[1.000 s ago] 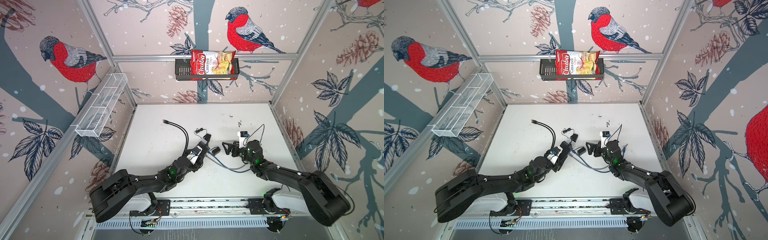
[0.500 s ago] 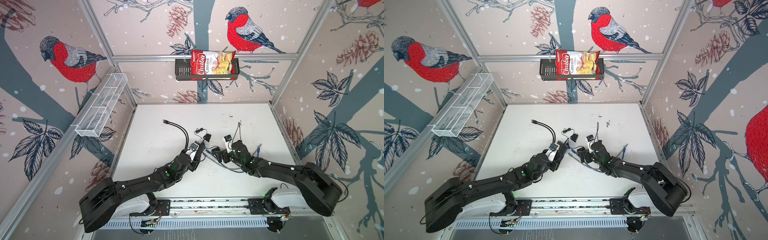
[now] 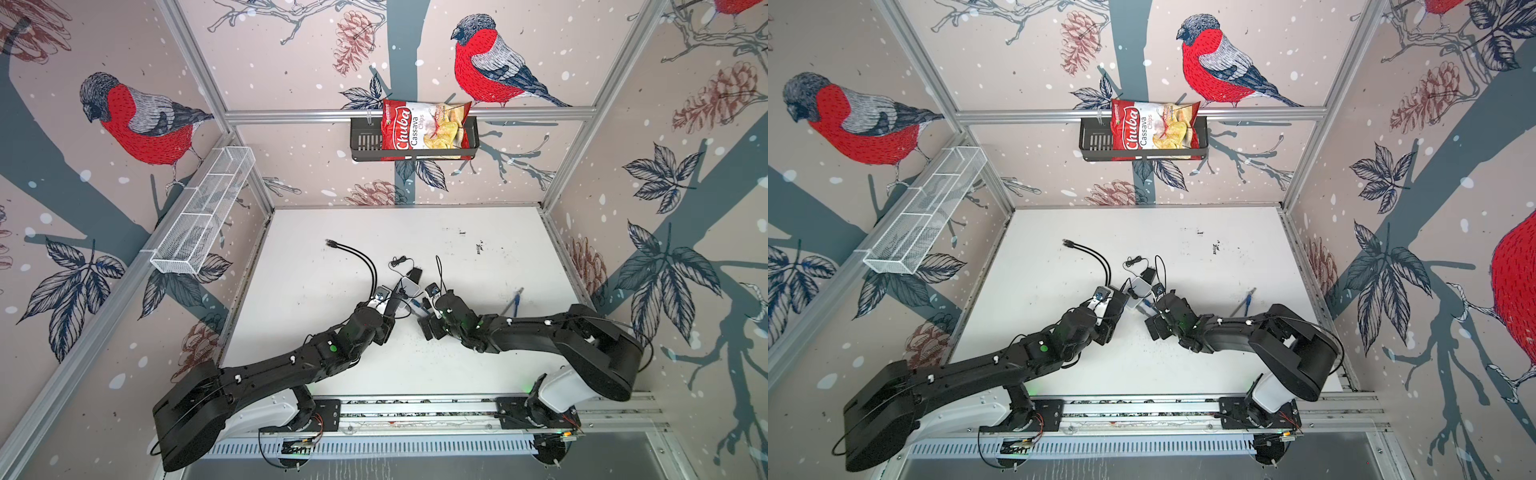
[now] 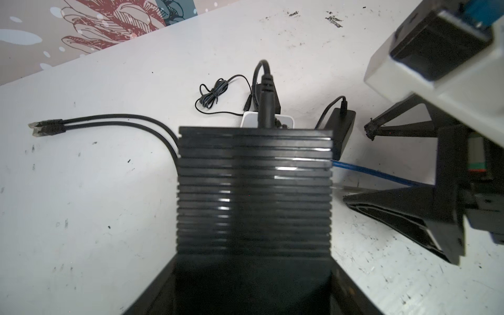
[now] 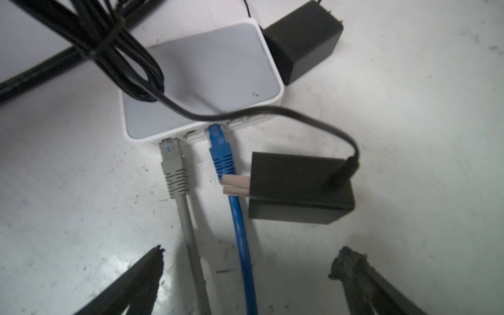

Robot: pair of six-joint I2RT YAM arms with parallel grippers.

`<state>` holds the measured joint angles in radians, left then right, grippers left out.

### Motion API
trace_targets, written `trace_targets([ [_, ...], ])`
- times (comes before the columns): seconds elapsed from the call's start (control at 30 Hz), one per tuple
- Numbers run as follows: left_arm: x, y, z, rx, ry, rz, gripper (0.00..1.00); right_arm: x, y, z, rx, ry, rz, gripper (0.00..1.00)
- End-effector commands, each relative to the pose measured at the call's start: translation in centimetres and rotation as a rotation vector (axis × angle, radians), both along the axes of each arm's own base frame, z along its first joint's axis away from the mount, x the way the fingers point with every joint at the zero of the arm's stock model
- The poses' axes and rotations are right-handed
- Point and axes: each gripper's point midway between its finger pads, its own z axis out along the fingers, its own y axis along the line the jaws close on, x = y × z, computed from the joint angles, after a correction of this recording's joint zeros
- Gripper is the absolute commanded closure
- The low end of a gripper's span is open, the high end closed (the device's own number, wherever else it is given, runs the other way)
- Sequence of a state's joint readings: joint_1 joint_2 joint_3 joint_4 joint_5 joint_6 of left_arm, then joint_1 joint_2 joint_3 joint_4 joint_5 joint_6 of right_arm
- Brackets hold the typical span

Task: Insert the plug into the switch port

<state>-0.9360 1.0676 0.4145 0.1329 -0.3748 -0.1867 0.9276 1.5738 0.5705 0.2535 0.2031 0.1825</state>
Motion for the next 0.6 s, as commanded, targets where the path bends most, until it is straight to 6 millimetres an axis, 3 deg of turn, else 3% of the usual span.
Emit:
trace_targets([
  [0.0, 0.1, 0.2, 0.4, -0.017, -0.002, 0.02, 0.67, 0.7, -0.1, -0.6, -0.036, -0.014, -0.034, 0.01],
  [0.33, 0.4, 0.1, 0.8, -0.003, 0.01, 0.039, 0.66, 3.2, -0.1, -1.1, -0.014, -0.018, -0.167, 0.0],
  [0.57, 1.0, -0.3, 0.1, 0.026, 0.043, 0.046, 0.66, 5.0, -0.8, -1.2, 0.019, -0.013, -0.233, 0.0],
])
